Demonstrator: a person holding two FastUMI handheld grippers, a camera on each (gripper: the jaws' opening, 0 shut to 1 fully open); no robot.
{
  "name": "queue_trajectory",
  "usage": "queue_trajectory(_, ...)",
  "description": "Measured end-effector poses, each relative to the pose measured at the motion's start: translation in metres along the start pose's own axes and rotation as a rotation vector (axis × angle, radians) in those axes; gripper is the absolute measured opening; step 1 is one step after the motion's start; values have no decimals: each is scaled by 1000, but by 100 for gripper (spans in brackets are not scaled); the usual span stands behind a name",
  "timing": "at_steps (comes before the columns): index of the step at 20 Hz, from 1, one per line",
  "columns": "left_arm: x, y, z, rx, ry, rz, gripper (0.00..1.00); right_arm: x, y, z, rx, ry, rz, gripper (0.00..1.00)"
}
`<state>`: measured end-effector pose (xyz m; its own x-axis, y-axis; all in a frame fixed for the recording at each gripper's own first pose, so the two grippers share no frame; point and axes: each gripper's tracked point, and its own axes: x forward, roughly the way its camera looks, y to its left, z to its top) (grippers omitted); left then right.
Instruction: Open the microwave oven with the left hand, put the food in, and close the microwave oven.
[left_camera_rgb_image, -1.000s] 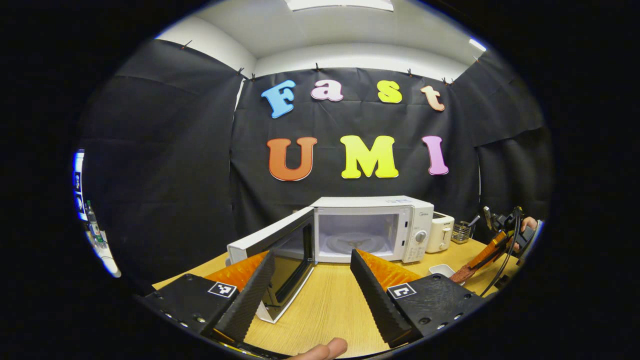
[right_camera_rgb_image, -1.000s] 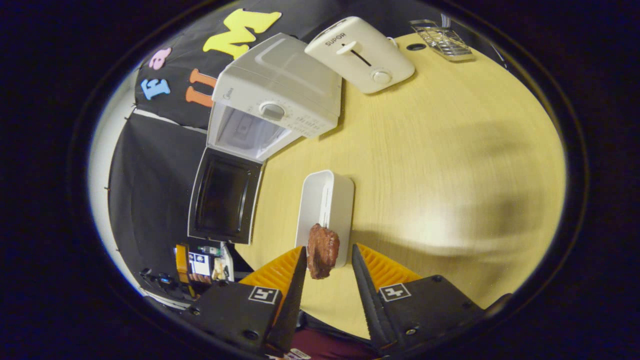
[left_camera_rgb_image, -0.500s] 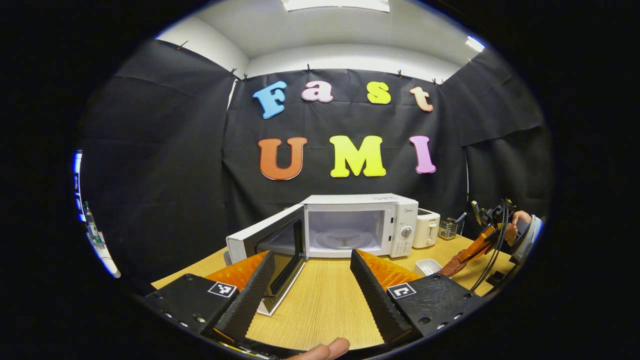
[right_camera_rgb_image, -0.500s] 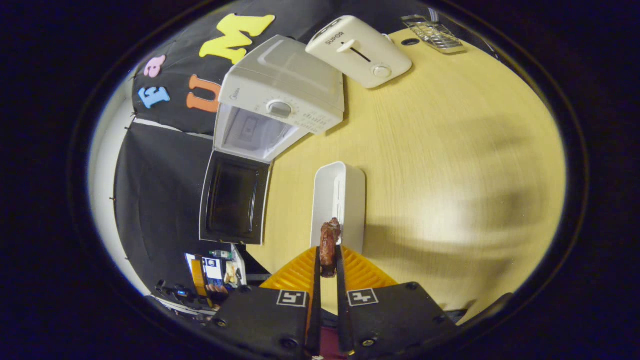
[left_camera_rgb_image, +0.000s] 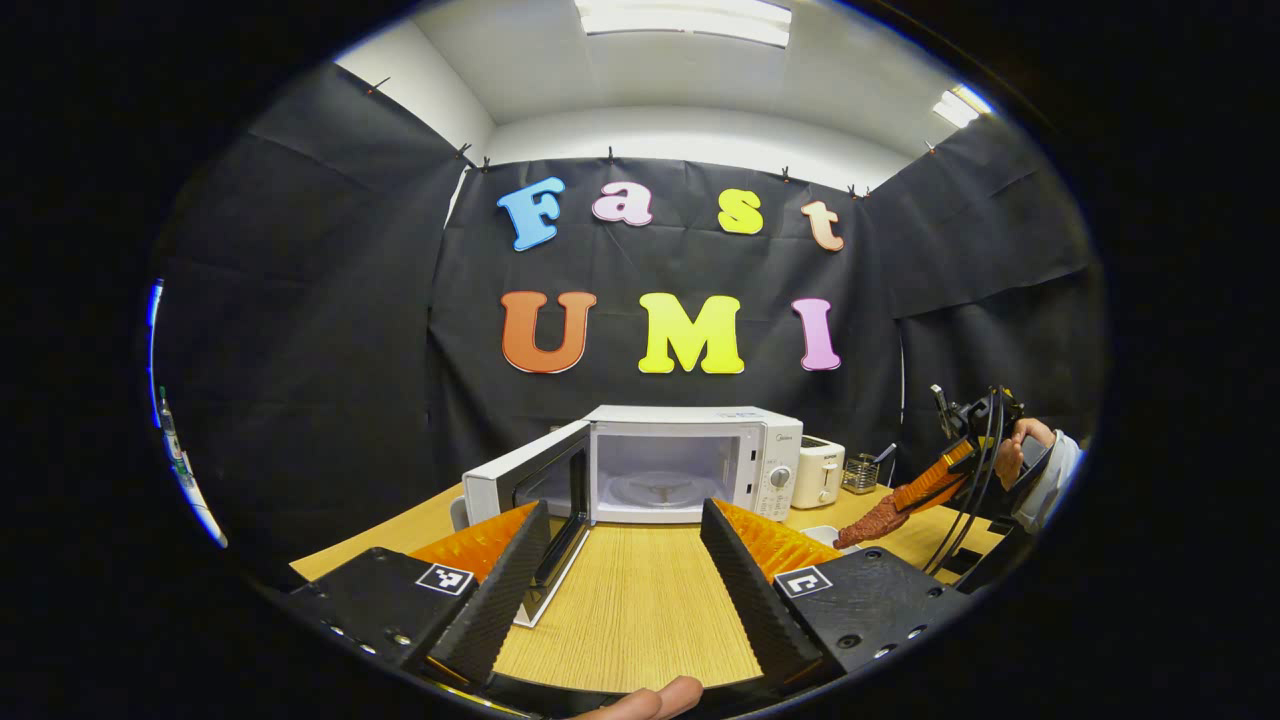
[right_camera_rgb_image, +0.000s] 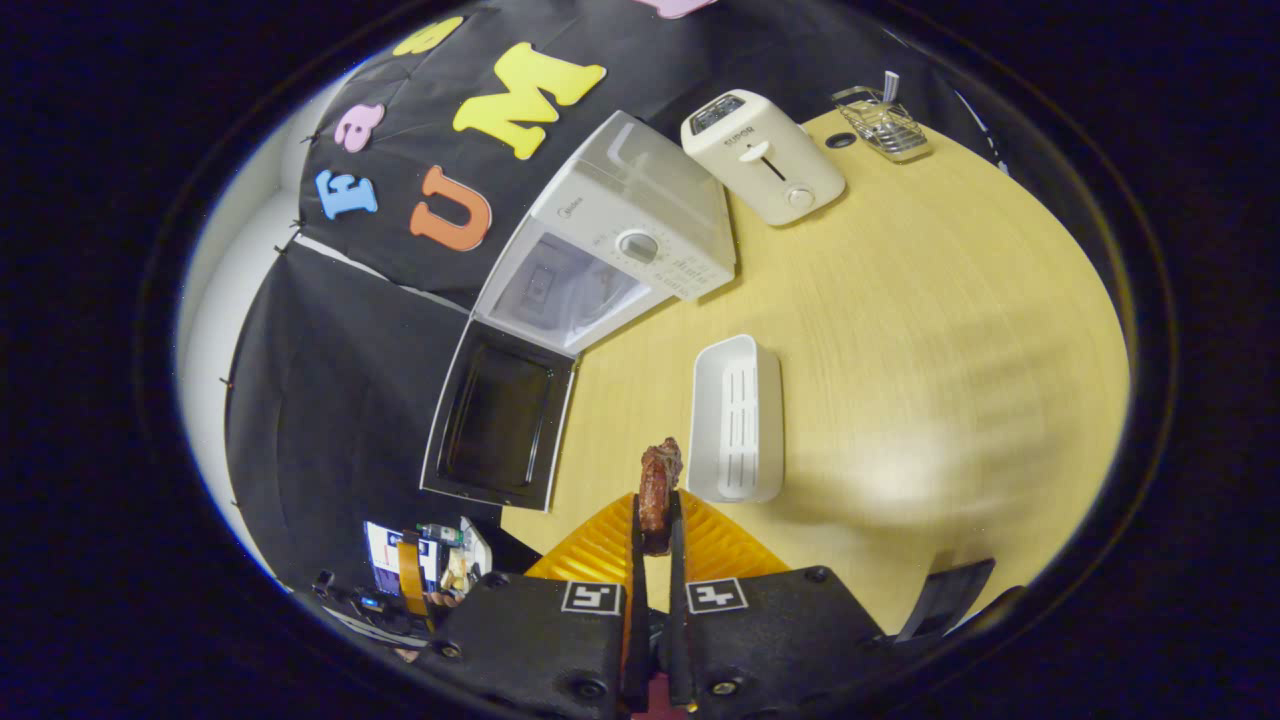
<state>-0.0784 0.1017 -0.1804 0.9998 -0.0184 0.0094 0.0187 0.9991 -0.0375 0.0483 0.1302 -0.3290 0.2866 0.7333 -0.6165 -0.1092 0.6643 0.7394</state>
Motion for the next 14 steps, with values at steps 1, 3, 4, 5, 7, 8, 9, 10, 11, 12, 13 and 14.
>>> queue_trajectory(1,-4,3,1,-1,-5,-5,94,5,12,-1,11,-26,17,11)
queue_trajectory(3,-8,8,2,-7,-11,-15,93,19,35,1,22,-80,46,11)
queue_trajectory(4,-10,11,3,-8,-14,-18,93,28,47,4,25,-119,61,11)
queue_trajectory(5,-11,13,3,-9,-12,-25,93,39,57,7,31,-155,70,11)
queue_trajectory(7,-16,22,1,-6,-9,-31,94,67,75,14,50,-215,80,10)
queue_trajectory(8,-18,29,1,3,-9,-25,81,82,84,19,66,-245,87,11)
queue_trajectory(9,-19,38,2,12,-7,-10,81,99,92,25,87,-279,94,11)
queue_trajectory(10,-19,48,1,18,-8,8,94,118,99,29,102,-304,102,11)
queue_trajectory(11,-18,56,1,19,-7,24,93,136,106,34,117,-321,110,10)
queue_trajectory(12,-18,63,1,15,-5,39,93,156,111,36,127,-315,107,10)
queue_trajectory(13,-16,70,-1,10,-5,53,81,175,115,36,133,-294,104,10)
queue_trajectory(14,-14,74,-5,6,8,62,81,194,123,39,137,-291,112,10)
